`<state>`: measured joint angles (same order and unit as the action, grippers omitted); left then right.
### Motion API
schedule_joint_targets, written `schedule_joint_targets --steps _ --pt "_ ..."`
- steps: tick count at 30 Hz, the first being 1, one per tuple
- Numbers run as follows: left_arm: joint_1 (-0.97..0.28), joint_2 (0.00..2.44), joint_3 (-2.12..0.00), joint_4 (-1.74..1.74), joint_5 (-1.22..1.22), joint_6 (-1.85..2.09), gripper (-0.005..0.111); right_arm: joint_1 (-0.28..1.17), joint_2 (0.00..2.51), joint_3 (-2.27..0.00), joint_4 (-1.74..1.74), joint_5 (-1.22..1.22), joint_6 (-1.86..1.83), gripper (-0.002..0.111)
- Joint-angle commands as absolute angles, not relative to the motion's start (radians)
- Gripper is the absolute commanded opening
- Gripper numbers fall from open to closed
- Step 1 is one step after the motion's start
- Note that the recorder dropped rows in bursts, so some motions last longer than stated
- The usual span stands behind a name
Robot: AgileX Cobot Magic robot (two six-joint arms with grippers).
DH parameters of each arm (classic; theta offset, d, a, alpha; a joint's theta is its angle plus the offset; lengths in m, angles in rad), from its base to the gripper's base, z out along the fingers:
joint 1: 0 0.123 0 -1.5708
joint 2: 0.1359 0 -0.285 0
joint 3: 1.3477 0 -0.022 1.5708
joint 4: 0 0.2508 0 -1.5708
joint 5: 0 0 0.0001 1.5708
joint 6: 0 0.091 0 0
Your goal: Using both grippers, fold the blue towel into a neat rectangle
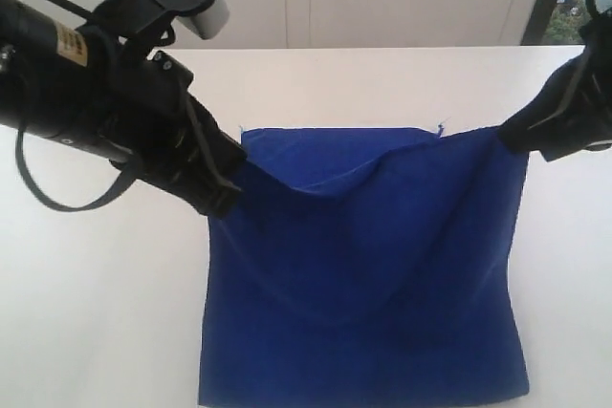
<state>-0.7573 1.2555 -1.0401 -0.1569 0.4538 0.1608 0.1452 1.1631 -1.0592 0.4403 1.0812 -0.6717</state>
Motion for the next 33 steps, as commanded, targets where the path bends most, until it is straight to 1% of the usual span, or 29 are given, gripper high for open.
schedule_joint_targets --steps 1,2,6,10,14,21,25,33 --pt "-0.681 1.299 -1.037 -0.151 0.392 0.143 0.0 0.139 1.219 -1.057 0.385 0.985 -0.669 0.0" --pt "-0.649 1.315 -1.037 -0.151 0.355 0.133 0.0 0.139 1.243 -1.057 0.383 0.942 -0.669 0.0" --pt "-0.601 1.376 -1.037 -0.19 0.27 0.133 0.0 0.139 1.329 -1.057 0.381 0.859 -0.646 0.0" --pt "-0.601 1.451 -1.049 -0.231 0.146 0.133 0.0 0.139 1.388 -1.057 0.381 0.756 -0.623 0.0" --pt "-0.599 1.515 -1.09 -0.231 0.118 0.133 0.0 0.139 1.388 -1.063 0.349 0.693 -0.594 0.0" --pt "-0.548 1.607 -1.131 -0.234 0.06 0.097 0.0 0.139 1.392 -1.063 0.338 0.523 -0.594 0.0" --pt "-0.541 1.623 -1.134 -0.234 0.024 0.094 0.0 0.139 1.427 -1.063 0.338 0.49 -0.594 0.0" --pt "-0.53 1.632 -1.189 -0.226 0.028 0.094 0.0 0.139 1.526 -1.073 0.342 0.401 -0.594 0.0"
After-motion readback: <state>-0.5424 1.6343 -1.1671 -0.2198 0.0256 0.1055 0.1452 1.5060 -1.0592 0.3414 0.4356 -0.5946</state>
